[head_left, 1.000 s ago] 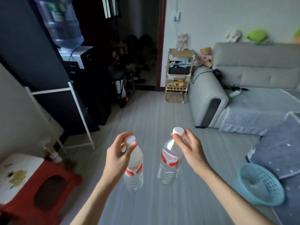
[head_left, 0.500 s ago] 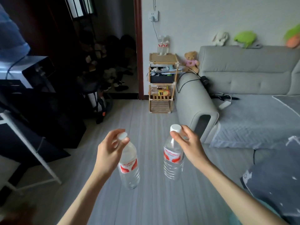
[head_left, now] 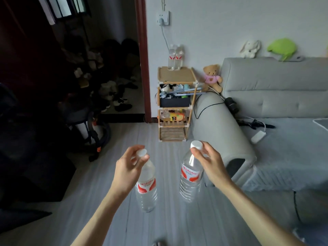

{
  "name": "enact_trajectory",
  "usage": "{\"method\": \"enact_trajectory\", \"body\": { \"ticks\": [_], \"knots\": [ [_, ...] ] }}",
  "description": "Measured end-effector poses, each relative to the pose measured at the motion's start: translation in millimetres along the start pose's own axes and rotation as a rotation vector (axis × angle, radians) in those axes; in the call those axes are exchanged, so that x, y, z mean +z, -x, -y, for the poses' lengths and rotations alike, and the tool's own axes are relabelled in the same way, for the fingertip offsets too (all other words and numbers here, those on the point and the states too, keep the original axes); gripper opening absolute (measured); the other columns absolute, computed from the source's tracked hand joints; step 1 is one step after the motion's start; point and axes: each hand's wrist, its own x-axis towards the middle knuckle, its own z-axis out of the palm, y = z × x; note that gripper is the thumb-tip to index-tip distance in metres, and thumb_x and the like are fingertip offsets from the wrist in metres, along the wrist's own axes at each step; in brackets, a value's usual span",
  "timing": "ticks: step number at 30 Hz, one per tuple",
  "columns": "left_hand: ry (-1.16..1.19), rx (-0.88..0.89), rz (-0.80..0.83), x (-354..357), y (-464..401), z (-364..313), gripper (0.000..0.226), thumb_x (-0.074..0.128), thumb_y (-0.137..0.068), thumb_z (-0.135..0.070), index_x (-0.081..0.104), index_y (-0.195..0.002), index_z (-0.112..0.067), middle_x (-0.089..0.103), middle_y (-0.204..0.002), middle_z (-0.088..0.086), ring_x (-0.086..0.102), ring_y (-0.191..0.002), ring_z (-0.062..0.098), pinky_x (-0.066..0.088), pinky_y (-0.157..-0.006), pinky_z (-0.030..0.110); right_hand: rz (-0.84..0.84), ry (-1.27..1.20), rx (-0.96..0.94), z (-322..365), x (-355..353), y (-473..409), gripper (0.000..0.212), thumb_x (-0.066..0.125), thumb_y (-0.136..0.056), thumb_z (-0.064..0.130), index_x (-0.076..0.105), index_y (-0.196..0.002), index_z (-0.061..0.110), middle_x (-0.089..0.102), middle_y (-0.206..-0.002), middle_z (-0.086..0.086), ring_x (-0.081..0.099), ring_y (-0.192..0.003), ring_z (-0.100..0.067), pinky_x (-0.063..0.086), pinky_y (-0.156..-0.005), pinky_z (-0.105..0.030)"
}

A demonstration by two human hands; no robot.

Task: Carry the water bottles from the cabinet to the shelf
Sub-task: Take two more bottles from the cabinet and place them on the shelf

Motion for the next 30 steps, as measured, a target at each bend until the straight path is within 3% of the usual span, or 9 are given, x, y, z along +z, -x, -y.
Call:
{"method": "enact_trajectory", "body": {
  "ticks": [7,11,16,21,26,30],
  "knots": [
    [-0.047,0.054,0.072,19.1,-170.2,-4.4,0.021,0.063,-0.083,-0.018,0.057,-0.103,-0.02,0.061,-0.093,-0.011,0.058,-0.091,0.007,0.045,-0.075,0.016,-0.09,0.041,0.007,5.4,6.2,-148.8,0.012,0.058,-0.087,0.021,0.058,-0.099,0.02,0.062,-0.092,0.011,0.057,-0.09,-0.002,0.043,-0.066,-0.003],
    [-0.033,0.042,0.06,38.1,-244.7,4.6,0.021,0.065,-0.082,-0.019,0.058,-0.102,-0.022,0.062,-0.094,-0.014,0.06,-0.093,0.01,0.046,-0.08,0.027,-0.109,0.019,0.012,-4.3,2.2,-221.2,0.011,0.059,-0.087,0.019,0.058,-0.098,0.022,0.065,-0.094,0.008,0.059,-0.09,-0.002,0.044,-0.067,-0.003],
    [-0.055,0.03,0.058,77.7,-329.7,16.1,0.019,0.064,-0.083,-0.018,0.059,-0.1,-0.021,0.063,-0.09,-0.01,0.06,-0.091,0.013,0.046,-0.076,0.024,-0.074,0.022,0.01,-21.1,-11.0,-319.4,0.007,0.059,-0.087,0.021,0.06,-0.093,0.024,0.066,-0.091,0.008,0.059,-0.079,0.011,0.043,-0.066,-0.003],
    [-0.063,0.055,0.023,117.3,-435.1,3.6,0.024,0.064,-0.082,-0.02,0.06,-0.106,-0.018,0.064,-0.093,-0.004,0.06,-0.09,0.012,0.045,-0.073,0.016,-0.065,0.028,-0.037,-21.1,-32.3,-437.6,0.016,0.061,-0.085,0.025,0.061,-0.1,0.019,0.066,-0.093,0.009,0.059,-0.081,0.009,0.043,-0.069,-0.003],
    [-0.002,0.077,-0.015,142.9,-524.7,-12.3,0.02,0.065,-0.082,-0.02,0.058,-0.1,-0.026,0.063,-0.092,-0.014,0.06,-0.09,0.005,0.047,-0.076,0.024,-0.057,0.055,-0.06,-17.3,-42.7,-537.3,0.022,0.062,-0.085,0.024,0.06,-0.106,0.018,0.064,-0.1,0.01,0.057,-0.095,0.002,0.04,-0.077,-0.001],
    [0.02,0.074,-0.013,161.1,-586.0,-8.2,0.019,0.067,-0.081,-0.026,0.059,-0.099,-0.027,0.064,-0.093,-0.016,0.061,-0.088,0.001,0.048,-0.078,0.024,-0.032,0.042,-0.054,-23.4,-49.3,-596.1,0.01,0.061,-0.086,0.02,0.061,-0.094,0.016,0.066,-0.088,0.007,0.059,-0.077,0.011,0.043,-0.072,-0.005]
  ]
}}
